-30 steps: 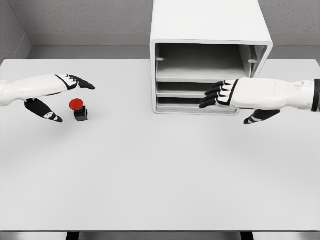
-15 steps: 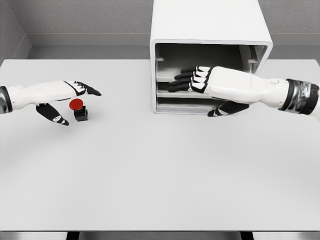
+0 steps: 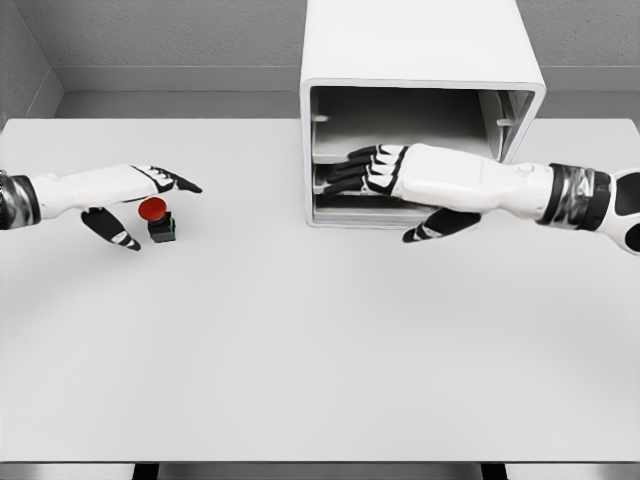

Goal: Slide open multi-storey tabletop storage cabinets and put open load switch and slide close multi-storey tabletop storage cabinets

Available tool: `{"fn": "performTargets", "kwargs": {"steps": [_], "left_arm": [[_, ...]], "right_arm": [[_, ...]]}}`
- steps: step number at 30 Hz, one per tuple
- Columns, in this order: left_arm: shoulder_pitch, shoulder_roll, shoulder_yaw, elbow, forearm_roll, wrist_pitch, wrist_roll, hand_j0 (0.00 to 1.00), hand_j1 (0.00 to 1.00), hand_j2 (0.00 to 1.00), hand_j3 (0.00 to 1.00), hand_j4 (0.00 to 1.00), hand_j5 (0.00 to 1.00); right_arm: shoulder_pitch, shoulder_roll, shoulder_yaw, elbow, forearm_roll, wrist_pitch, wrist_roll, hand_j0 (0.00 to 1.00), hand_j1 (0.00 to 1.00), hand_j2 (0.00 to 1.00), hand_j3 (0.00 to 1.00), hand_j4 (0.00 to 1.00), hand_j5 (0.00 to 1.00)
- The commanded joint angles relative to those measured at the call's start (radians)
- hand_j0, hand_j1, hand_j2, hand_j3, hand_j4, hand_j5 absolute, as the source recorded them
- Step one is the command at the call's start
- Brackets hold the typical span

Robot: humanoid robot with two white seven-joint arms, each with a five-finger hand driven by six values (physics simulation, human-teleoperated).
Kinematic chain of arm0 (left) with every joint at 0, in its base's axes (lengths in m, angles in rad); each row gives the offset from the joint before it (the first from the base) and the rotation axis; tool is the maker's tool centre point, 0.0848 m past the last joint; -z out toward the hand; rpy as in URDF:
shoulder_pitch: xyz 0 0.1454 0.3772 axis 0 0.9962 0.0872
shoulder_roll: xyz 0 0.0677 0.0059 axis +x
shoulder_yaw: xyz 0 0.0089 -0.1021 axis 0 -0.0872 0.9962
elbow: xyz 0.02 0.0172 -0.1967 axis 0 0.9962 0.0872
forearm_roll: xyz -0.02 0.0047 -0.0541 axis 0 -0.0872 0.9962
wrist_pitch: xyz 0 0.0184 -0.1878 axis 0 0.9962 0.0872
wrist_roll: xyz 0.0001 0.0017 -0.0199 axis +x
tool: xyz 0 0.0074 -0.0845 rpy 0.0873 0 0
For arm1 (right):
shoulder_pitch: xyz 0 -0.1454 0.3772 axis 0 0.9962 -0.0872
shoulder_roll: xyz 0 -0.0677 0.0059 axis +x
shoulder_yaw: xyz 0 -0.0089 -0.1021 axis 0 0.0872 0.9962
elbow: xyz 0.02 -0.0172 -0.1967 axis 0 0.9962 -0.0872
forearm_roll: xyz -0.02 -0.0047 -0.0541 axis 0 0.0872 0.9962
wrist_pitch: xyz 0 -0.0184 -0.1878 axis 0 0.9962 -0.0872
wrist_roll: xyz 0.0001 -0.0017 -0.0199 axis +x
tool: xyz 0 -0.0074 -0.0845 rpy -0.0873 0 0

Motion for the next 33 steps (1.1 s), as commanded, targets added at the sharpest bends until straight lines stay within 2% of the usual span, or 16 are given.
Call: {"fn": "performTargets", "kwargs": {"steps": [1, 4, 6, 7, 9, 10, 14, 20, 25, 33], "left_arm": [[0.000, -0.017, 0.001, 0.018, -0.004, 0.002, 0.000, 1.00, 1.00, 1.00, 1.00, 1.00, 1.00], [0.000, -0.018, 0.001, 0.020, -0.007, 0.002, 0.000, 1.00, 1.00, 1.00, 1.00, 1.00, 1.00], [0.000, -0.017, 0.000, 0.020, -0.009, 0.002, 0.002, 0.99, 0.99, 0.99, 0.99, 0.99, 0.99], [0.002, -0.015, 0.000, 0.018, -0.009, 0.002, 0.002, 0.90, 0.90, 0.90, 0.90, 0.90, 0.90], [0.000, -0.015, 0.001, 0.020, -0.009, 0.002, 0.002, 0.85, 0.85, 0.85, 0.85, 0.85, 0.85], [0.000, -0.015, 0.000, 0.020, -0.009, 0.002, 0.002, 0.79, 0.79, 0.79, 0.79, 0.79, 0.79], [0.002, -0.014, 0.001, 0.022, -0.009, 0.002, 0.002, 0.79, 0.79, 0.79, 0.79, 0.79, 0.79], [0.002, -0.008, 0.000, 0.028, -0.009, 0.002, 0.002, 0.79, 0.79, 0.79, 0.79, 0.79, 0.79], [0.005, -0.006, 0.001, 0.028, -0.007, 0.002, 0.002, 0.79, 0.79, 0.79, 0.79, 0.79, 0.79], [0.005, -0.006, 0.001, 0.026, -0.004, 0.002, 0.003, 0.69, 0.69, 0.69, 0.69, 0.69, 0.69]], "right_arm": [[0.000, 0.005, -0.004, 0.037, -0.011, 0.001, 0.001, 1.00, 1.00, 1.00, 1.00, 1.00, 1.00], [-0.003, 0.004, -0.006, 0.094, -0.011, 0.001, 0.003, 1.00, 1.00, 1.00, 1.00, 1.00, 1.00], [-0.002, 0.005, -0.009, 0.108, -0.011, 0.001, 0.039, 1.00, 1.00, 1.00, 1.00, 1.00, 1.00], [-0.002, 0.007, -0.009, 0.114, -0.011, 0.001, 0.042, 1.00, 1.00, 1.00, 1.00, 1.00, 1.00], [-0.003, 0.031, -0.006, 0.169, -0.006, 0.001, 0.055, 1.00, 1.00, 1.00, 1.00, 1.00, 1.00], [-0.003, 0.036, -0.009, 0.174, -0.008, 0.001, 0.064, 1.00, 1.00, 1.00, 1.00, 1.00, 1.00], [-0.005, 0.058, -0.012, 0.230, -0.009, 0.001, 0.065, 1.00, 1.00, 1.00, 1.00, 1.00, 1.00], [-0.020, 0.097, -0.014, 0.269, -0.009, 0.001, 0.065, 1.00, 1.00, 1.00, 1.00, 1.00, 1.00], [-0.017, 0.099, -0.012, 0.296, -0.011, 0.001, 0.065, 1.00, 1.00, 1.00, 1.00, 1.00, 1.00], [-0.012, 0.104, -0.009, 0.302, 0.001, 0.001, 0.081, 1.00, 1.00, 1.00, 1.00, 1.00, 1.00]]}}
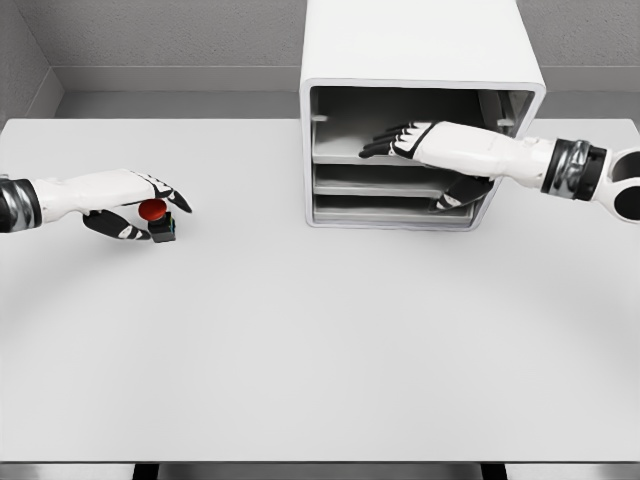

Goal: Slide open multi-storey tabletop storage cabinets and put open load switch and slide close multi-storey tabletop storage cabinets

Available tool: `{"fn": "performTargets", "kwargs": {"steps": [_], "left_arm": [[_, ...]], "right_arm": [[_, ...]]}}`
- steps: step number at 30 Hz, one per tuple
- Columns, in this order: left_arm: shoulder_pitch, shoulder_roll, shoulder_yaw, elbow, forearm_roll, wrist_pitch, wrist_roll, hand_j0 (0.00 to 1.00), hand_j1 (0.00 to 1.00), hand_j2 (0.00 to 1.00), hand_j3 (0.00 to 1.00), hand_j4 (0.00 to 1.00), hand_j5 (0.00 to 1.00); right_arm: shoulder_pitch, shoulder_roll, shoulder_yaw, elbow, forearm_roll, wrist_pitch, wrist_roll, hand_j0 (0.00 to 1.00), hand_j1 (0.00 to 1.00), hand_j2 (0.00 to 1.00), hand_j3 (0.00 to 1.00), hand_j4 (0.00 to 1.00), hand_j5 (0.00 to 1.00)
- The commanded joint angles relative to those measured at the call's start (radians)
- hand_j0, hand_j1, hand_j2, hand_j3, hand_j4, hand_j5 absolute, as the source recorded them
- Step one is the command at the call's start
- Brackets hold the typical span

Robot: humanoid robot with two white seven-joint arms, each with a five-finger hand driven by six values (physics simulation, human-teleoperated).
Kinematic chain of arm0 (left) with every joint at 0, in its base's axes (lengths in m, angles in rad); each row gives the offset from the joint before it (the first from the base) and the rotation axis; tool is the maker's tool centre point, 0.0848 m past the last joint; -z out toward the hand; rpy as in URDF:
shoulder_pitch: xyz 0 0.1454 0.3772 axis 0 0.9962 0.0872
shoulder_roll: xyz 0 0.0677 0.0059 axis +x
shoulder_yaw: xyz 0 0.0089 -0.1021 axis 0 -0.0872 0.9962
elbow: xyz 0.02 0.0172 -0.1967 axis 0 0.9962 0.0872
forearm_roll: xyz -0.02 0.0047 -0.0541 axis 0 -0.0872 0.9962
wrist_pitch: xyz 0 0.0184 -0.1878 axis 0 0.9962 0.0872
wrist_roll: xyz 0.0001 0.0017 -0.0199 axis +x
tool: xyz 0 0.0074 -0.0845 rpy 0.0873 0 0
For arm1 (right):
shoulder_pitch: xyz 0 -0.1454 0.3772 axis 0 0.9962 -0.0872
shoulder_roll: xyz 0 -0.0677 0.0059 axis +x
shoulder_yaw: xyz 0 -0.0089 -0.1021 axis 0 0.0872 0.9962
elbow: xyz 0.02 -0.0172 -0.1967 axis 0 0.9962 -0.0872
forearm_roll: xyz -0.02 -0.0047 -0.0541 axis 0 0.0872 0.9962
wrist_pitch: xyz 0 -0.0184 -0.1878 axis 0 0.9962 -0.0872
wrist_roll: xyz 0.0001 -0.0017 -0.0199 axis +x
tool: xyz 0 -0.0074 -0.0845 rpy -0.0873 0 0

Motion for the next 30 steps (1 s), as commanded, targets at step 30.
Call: {"fn": "performTargets", "kwargs": {"steps": [30], "left_arm": [[0.000, -0.004, 0.001, 0.017, -0.004, 0.002, -0.002, 0.45, 0.45, 0.45, 0.45, 0.45, 0.45]], "right_arm": [[0.032, 0.038, -0.005, 0.056, 0.005, 0.001, 0.002, 1.00, 1.00, 1.00, 1.00, 1.00, 1.00]]}}
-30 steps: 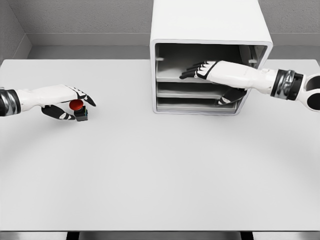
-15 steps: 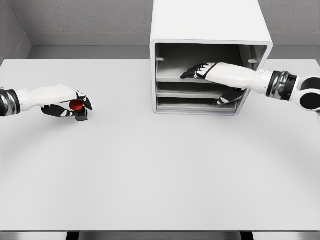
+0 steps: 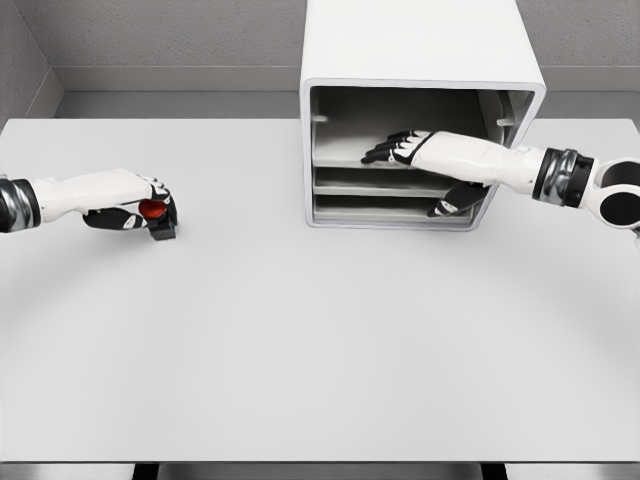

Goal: Slide open multi-storey tabletop storage cabinets and put open load switch and slide close multi-storey tabletop storage cabinets

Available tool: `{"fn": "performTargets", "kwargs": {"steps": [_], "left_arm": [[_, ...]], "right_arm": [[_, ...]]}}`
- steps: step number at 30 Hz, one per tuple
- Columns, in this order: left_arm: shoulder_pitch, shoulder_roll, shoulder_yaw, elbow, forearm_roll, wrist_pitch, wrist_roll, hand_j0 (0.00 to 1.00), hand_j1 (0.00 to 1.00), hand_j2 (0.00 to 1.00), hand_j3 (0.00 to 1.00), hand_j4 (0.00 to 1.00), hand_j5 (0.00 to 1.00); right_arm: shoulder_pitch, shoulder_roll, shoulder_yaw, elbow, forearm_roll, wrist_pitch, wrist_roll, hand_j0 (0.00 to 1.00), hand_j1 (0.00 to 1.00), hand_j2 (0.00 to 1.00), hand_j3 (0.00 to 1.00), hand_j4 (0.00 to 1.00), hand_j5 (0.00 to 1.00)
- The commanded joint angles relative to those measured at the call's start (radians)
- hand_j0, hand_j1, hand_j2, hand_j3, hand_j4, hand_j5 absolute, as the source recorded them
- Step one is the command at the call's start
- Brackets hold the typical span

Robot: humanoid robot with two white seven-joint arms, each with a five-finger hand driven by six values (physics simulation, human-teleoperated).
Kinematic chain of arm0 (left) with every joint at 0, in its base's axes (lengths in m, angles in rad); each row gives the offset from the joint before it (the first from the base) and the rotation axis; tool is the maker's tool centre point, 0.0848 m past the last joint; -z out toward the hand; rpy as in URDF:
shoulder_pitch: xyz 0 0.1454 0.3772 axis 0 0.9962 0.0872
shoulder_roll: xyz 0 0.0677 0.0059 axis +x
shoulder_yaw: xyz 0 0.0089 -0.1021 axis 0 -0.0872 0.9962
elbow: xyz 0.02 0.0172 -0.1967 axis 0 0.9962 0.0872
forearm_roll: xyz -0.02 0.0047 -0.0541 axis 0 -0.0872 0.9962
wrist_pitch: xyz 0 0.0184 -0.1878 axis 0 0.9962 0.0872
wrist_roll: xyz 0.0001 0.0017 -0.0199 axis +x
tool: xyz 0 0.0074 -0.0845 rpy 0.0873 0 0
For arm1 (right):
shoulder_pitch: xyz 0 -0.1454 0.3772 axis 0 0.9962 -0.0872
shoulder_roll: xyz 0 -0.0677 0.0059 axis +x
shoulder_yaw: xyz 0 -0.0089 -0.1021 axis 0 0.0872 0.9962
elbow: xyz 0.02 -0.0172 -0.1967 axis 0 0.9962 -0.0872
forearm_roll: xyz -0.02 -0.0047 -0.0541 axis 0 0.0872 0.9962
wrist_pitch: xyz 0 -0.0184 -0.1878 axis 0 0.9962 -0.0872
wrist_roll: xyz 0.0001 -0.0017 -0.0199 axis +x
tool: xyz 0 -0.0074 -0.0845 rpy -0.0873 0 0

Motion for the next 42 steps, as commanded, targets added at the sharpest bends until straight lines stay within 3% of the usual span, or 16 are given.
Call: {"fn": "performTargets", "kwargs": {"steps": [1, 11, 23, 39, 42], "left_arm": [[-0.002, -0.001, 0.000, 0.000, -0.002, 0.000, 0.000, 0.45, 0.45, 0.45, 0.45, 0.45, 0.45], [-0.043, 0.005, 0.001, -0.015, 0.021, 0.000, 0.001, 0.45, 0.45, 0.45, 0.45, 0.45, 0.45], [-0.066, 0.060, 0.000, -0.170, 0.087, 0.000, 0.001, 0.45, 0.45, 0.45, 0.45, 0.45, 0.45], [-0.091, 0.122, 0.000, -0.344, 0.174, 0.000, 0.003, 0.45, 0.45, 0.45, 0.45, 0.45, 0.45], [-0.100, 0.122, 0.000, -0.356, 0.179, 0.000, 0.003, 0.45, 0.45, 0.45, 0.45, 0.45, 0.45]], "right_arm": [[0.000, -0.010, 0.001, -0.032, 0.001, -0.002, 0.000, 1.00, 1.00, 1.00, 1.00, 1.00, 1.00], [0.020, -0.068, -0.006, -0.116, 0.001, -0.002, -0.002, 1.00, 1.00, 1.00, 1.00, 1.00, 1.00], [0.054, -0.152, -0.008, -0.236, 0.001, -0.002, -0.009, 1.00, 1.00, 1.00, 1.00, 1.00, 1.00], [0.090, -0.198, -0.012, -0.282, -0.001, -0.002, -0.009, 1.00, 1.00, 1.00, 1.00, 1.00, 1.00], [0.098, -0.228, -0.012, -0.336, -0.001, -0.002, -0.012, 1.00, 1.00, 1.00, 1.00, 1.00, 1.00]]}}
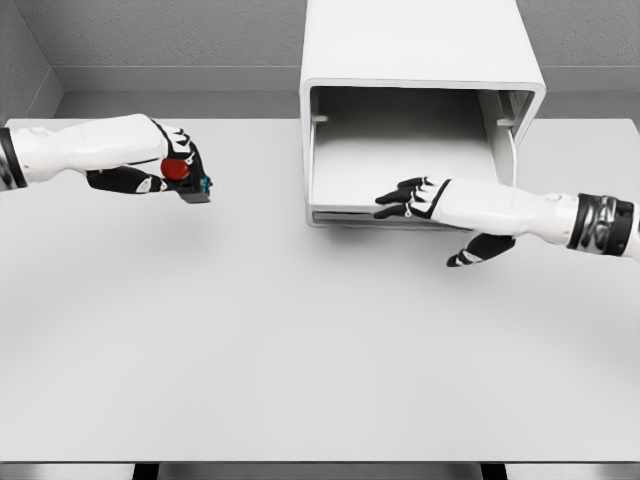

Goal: Slide open multi-storey tabletop storage cabinets and put open load switch and slide close multi-storey tabletop storage cabinets

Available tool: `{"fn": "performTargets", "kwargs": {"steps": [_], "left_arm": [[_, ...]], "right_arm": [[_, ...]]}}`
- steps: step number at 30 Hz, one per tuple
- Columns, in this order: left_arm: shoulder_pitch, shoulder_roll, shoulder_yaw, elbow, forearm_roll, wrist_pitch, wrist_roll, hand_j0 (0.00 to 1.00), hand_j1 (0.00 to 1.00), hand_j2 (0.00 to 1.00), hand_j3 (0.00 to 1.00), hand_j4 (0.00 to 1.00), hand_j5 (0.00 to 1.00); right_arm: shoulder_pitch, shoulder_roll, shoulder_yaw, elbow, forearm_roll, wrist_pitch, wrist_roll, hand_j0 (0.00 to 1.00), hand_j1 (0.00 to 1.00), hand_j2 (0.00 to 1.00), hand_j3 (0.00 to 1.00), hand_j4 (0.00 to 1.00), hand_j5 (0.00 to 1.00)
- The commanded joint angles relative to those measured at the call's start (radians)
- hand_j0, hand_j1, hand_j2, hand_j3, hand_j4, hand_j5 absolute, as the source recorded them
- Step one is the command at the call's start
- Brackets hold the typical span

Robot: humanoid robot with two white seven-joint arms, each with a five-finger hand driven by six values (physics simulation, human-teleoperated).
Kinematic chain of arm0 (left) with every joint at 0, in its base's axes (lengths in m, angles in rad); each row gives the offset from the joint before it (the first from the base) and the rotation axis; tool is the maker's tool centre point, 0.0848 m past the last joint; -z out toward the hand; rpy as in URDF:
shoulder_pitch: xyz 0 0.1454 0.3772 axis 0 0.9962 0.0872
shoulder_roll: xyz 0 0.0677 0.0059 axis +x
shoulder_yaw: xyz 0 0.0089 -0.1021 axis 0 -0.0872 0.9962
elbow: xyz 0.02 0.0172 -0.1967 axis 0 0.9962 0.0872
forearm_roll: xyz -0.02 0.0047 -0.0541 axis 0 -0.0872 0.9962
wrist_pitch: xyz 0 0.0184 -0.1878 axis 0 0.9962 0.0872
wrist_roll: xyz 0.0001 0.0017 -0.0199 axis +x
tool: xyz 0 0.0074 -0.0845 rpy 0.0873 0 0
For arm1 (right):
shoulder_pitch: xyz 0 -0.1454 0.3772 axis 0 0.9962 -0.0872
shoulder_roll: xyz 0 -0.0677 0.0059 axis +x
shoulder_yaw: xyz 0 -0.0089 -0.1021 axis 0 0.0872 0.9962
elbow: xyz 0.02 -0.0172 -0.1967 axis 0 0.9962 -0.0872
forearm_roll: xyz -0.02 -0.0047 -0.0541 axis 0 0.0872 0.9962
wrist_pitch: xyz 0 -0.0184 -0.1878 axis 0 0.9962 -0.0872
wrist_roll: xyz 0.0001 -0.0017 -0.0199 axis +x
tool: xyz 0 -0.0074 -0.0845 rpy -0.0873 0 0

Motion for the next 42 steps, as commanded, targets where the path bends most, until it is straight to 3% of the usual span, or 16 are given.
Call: {"fn": "performTargets", "kwargs": {"steps": [1, 6, 25, 34, 42], "left_arm": [[-0.002, 0.004, 0.001, -0.017, 0.018, 0.003, 0.000, 0.45, 0.45, 0.45, 0.45, 0.45, 0.45], [-0.008, 0.002, 0.001, -0.024, 0.025, 0.003, 0.000, 0.45, 0.45, 0.45, 0.45, 0.45, 0.45], [-0.029, 0.034, 0.004, -0.173, 0.070, 0.003, 0.005, 0.45, 0.45, 0.45, 0.45, 0.45, 0.45], [-0.106, 0.021, 0.004, -0.184, 0.087, 0.003, 0.005, 0.45, 0.45, 0.45, 0.45, 0.45, 0.45], [-0.138, -0.053, 0.003, -0.179, 0.084, 0.003, 0.003, 0.45, 0.45, 0.45, 0.45, 0.45, 0.45]], "right_arm": [[0.000, -0.024, 0.000, -0.040, -0.004, 0.000, -0.002, 1.00, 1.00, 1.00, 1.00, 1.00, 1.00], [0.006, -0.041, 0.000, -0.074, -0.003, 0.000, -0.003, 1.00, 1.00, 1.00, 1.00, 1.00, 1.00], [0.018, -0.102, 0.000, -0.098, -0.004, 0.000, -0.006, 1.00, 1.00, 1.00, 1.00, 1.00, 1.00], [0.020, -0.100, -0.050, -0.098, -0.013, 0.000, -0.020, 1.00, 1.00, 1.00, 1.00, 1.00, 1.00], [0.029, -0.102, -0.053, -0.103, -0.013, 0.000, -0.020, 1.00, 1.00, 1.00, 1.00, 1.00, 1.00]]}}
